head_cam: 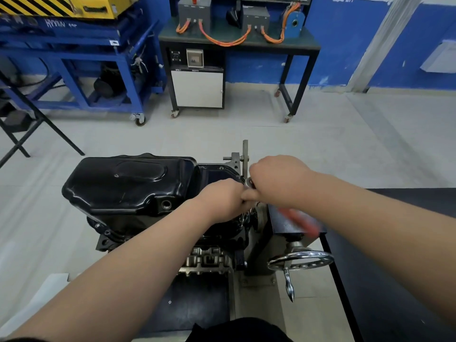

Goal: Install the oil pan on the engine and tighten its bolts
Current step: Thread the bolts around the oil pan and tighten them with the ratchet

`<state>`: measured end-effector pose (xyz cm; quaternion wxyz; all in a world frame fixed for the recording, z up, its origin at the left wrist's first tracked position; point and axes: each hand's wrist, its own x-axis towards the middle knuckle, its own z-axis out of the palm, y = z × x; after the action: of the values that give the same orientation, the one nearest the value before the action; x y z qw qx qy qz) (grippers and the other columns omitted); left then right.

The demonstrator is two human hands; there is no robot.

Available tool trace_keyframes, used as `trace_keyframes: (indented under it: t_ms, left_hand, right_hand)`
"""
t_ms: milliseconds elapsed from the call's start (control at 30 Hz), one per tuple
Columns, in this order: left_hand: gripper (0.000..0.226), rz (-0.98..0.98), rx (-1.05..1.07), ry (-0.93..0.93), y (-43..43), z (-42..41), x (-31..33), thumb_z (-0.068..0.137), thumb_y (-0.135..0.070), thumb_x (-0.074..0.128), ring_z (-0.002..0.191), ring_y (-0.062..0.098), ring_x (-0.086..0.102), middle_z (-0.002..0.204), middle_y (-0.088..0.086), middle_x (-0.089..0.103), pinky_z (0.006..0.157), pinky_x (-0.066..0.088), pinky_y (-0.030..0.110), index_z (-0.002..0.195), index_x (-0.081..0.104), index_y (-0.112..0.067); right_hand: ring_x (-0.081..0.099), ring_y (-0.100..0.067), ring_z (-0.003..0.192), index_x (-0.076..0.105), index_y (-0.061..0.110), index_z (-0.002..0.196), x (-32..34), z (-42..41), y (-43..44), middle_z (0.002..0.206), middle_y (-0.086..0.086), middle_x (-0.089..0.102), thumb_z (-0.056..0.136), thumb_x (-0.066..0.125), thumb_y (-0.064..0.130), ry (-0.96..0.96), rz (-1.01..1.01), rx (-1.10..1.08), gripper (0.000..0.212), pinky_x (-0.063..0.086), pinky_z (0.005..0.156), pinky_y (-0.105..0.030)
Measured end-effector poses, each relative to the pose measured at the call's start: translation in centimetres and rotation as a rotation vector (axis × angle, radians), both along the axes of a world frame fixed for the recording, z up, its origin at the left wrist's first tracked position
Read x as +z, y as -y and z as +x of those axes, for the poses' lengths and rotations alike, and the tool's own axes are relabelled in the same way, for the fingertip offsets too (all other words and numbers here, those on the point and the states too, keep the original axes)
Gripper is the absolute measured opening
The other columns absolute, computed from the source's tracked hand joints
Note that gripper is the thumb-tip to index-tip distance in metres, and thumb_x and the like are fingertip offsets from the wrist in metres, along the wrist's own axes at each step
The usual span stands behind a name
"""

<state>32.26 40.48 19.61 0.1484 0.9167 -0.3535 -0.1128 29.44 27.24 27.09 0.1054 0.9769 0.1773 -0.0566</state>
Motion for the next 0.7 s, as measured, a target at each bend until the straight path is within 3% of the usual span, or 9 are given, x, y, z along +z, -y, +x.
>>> trace_keyframes:
  t_ms: [67,133,233,300,400,467,533,633,700]
  left_hand:
    - [0.028,0.051,-0.038,0.033,0.0,0.1,-0.2,0.090,-0.036,0.045,0.063,0.025,0.050,0.057,-0.006,0.040,0.054,0.036,0.029,0.067,0.041,-0.020]
    - [0.023,0.056,-0.032,0.044,-0.2,0.4,-0.2,0.088,-0.036,0.048,0.067,0.025,0.055,0.060,-0.005,0.041,0.055,0.039,0.030,0.073,0.046,-0.020]
    - [0.024,-0.023,0.012,0.004,-0.4,0.4,-0.1,0.087,-0.045,0.052,0.072,0.024,0.058,0.070,-0.001,0.057,0.060,0.047,0.031,0.083,0.064,-0.024]
    - [0.029,-0.056,0.019,0.005,-0.5,0.3,-0.4,0.088,-0.045,0.049,0.071,0.026,0.056,0.073,0.002,0.061,0.060,0.046,0.031,0.086,0.068,-0.023]
    - [0.032,0.005,-0.027,0.036,-0.2,0.2,-0.7,0.091,-0.036,0.044,0.061,0.026,0.051,0.057,-0.001,0.046,0.052,0.037,0.030,0.065,0.045,-0.017]
    - [0.028,0.024,-0.069,0.065,-0.1,0.3,-0.7,0.091,-0.035,0.046,0.059,0.024,0.048,0.055,-0.006,0.038,0.053,0.035,0.029,0.068,0.037,-0.022]
    - [0.025,0.015,-0.080,0.071,0.0,0.3,-0.5,0.090,-0.035,0.049,0.062,0.024,0.051,0.056,-0.008,0.037,0.053,0.037,0.030,0.070,0.039,-0.024]
    - [0.019,-0.062,-0.038,0.028,-0.3,0.4,-0.2,0.088,-0.044,0.052,0.068,0.021,0.057,0.062,-0.006,0.054,0.058,0.045,0.030,0.087,0.065,-0.030]
    - [0.021,-0.078,-0.033,0.018,-0.3,0.3,-0.3,0.087,-0.040,0.050,0.071,0.025,0.058,0.072,-0.001,0.063,0.060,0.047,0.032,0.085,0.068,-0.028]
  right_hand:
    - [0.057,-0.021,0.084,0.056,0.019,0.096,0.5,0.3,0.8,0.101,0.000,0.056,0.086,0.055,0.040,-0.057,0.025,0.188,0.024,0.045,0.069,-0.033]
    - [0.056,-0.022,0.093,0.054,0.021,0.108,0.8,0.2,1.2,0.107,0.001,0.053,0.086,0.055,0.038,-0.020,0.037,0.252,0.028,0.043,0.076,-0.033]
    - [0.055,-0.025,0.073,0.050,0.019,0.079,-0.4,-0.2,0.1,0.081,-0.001,0.053,0.090,0.041,0.055,0.139,-0.033,0.075,0.039,0.035,0.059,-0.029]
    - [0.047,-0.024,0.062,0.040,0.020,0.063,-0.7,-0.3,-0.7,0.064,0.001,0.044,0.090,0.037,0.059,0.118,-0.009,-0.085,0.048,0.026,0.048,-0.027]
    - [0.043,-0.017,0.068,0.043,0.022,0.075,0.0,0.1,0.1,0.082,0.004,0.051,0.086,0.052,0.049,-0.001,0.049,0.091,0.030,0.034,0.053,-0.029]
    - [0.047,-0.015,0.081,0.050,0.025,0.095,1.0,0.5,1.0,0.096,0.007,0.047,0.083,0.059,0.038,-0.114,0.058,0.204,0.019,0.045,0.068,-0.034]
    - [0.055,-0.021,0.088,0.054,0.022,0.104,1.2,0.5,1.1,0.103,0.001,0.051,0.086,0.056,0.035,-0.089,0.013,0.217,0.023,0.048,0.075,-0.037]
    - [0.049,-0.021,0.060,0.054,0.018,0.078,0.2,0.0,0.0,0.077,-0.001,0.053,0.092,0.039,0.053,0.073,-0.097,0.061,0.041,0.034,0.050,-0.028]
    - [0.040,-0.017,0.051,0.045,0.018,0.064,-0.3,-0.4,-0.3,0.062,0.000,0.043,0.090,0.033,0.061,0.054,-0.057,-0.073,0.052,0.025,0.045,-0.026]
